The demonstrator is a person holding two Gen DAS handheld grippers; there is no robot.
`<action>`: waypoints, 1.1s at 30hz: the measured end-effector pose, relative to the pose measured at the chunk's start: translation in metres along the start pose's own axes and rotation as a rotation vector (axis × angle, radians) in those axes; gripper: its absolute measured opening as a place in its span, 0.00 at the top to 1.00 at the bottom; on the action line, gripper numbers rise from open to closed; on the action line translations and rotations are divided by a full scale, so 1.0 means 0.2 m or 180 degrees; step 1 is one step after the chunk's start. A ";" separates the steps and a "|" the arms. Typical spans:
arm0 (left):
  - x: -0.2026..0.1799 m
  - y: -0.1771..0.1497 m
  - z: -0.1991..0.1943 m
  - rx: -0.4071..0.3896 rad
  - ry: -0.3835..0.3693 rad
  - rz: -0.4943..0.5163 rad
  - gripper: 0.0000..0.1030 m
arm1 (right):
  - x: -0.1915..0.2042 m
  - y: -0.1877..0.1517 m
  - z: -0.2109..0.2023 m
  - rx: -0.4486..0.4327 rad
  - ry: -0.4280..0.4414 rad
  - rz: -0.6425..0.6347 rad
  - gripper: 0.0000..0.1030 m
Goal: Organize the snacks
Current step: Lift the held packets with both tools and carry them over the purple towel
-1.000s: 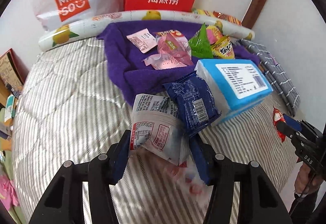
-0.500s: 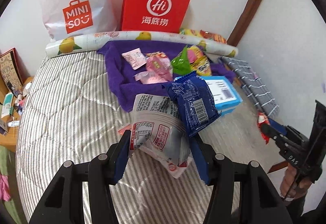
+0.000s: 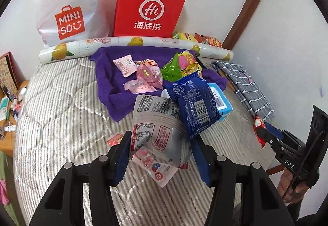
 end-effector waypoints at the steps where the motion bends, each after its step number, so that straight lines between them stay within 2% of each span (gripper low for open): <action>1: -0.01 0.01 0.00 0.0004 -0.0027 -0.0013 0.47 | 0.00 0.01 0.00 -0.0007 -0.0002 0.0005 0.66; 18: -0.13 0.13 0.05 -0.0045 -0.0152 0.0039 0.47 | -0.07 0.19 0.03 -0.0105 -0.0047 0.0052 0.66; 33: -0.15 0.25 0.13 -0.0051 -0.0164 0.0056 0.47 | -0.07 0.35 0.08 -0.0124 0.0011 0.0090 0.66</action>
Point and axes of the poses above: each gripper's, at about its wrist camera, not at the fingertips, and z roughly the way its jaws point, x to its left, y to its top, the point moved 8 cm from there along z, roughly the way its jaws point, and after that the axes turned 8 degrees about -x, right-handed, at the moved point
